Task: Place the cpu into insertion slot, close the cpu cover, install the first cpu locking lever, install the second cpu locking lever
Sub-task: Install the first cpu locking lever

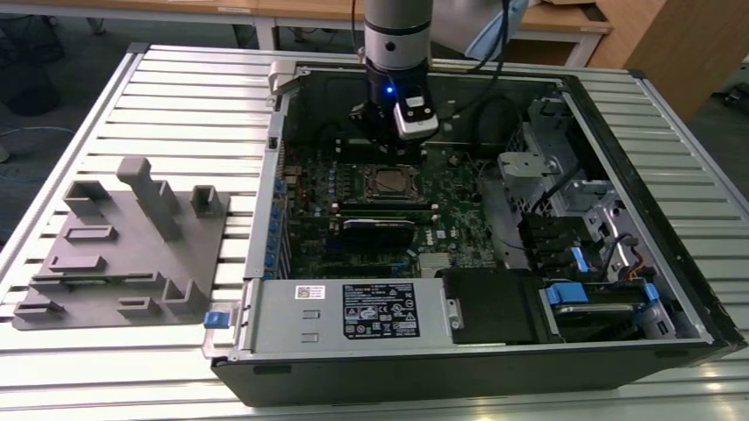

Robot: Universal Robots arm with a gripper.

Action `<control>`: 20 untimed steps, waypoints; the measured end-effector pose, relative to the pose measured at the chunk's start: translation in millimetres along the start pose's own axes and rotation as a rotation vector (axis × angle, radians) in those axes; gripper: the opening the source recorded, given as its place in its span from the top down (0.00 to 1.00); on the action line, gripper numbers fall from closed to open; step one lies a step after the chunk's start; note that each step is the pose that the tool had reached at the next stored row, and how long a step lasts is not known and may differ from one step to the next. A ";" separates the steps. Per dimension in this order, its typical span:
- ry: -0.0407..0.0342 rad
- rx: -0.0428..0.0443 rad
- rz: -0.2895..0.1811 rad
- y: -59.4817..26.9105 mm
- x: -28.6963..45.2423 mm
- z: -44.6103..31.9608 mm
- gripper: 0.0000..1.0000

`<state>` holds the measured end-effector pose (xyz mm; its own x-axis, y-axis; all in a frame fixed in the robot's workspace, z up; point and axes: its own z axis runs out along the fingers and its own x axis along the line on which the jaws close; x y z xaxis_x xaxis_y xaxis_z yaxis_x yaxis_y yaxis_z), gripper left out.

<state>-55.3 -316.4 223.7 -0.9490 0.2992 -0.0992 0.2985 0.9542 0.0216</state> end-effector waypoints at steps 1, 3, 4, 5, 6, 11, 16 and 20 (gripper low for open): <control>0.0000 -0.0001 -0.001 -1.7 -0.5 0.0 0.90; 0.0001 -0.0007 -0.005 -4.2 -1.3 0.2 0.90; 0.0001 -0.0011 -0.009 -4.9 -1.5 0.2 0.90; 0.0002 -0.0018 -0.016 -5.2 -1.6 0.4 0.90; 0.0004 -0.0026 -0.026 -5.3 -1.6 0.7 0.90; 0.0018 -0.0086 -0.091 -5.5 -1.5 2.1 0.90; 0.0025 -0.0112 -0.121 -8.7 -2.4 2.8 0.90; 0.0026 -0.0118 -0.127 -15.3 -4.5 3.2 0.90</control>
<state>-55.3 -332.3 220.7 -0.9794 0.1760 -0.0993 0.1748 0.9844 0.0207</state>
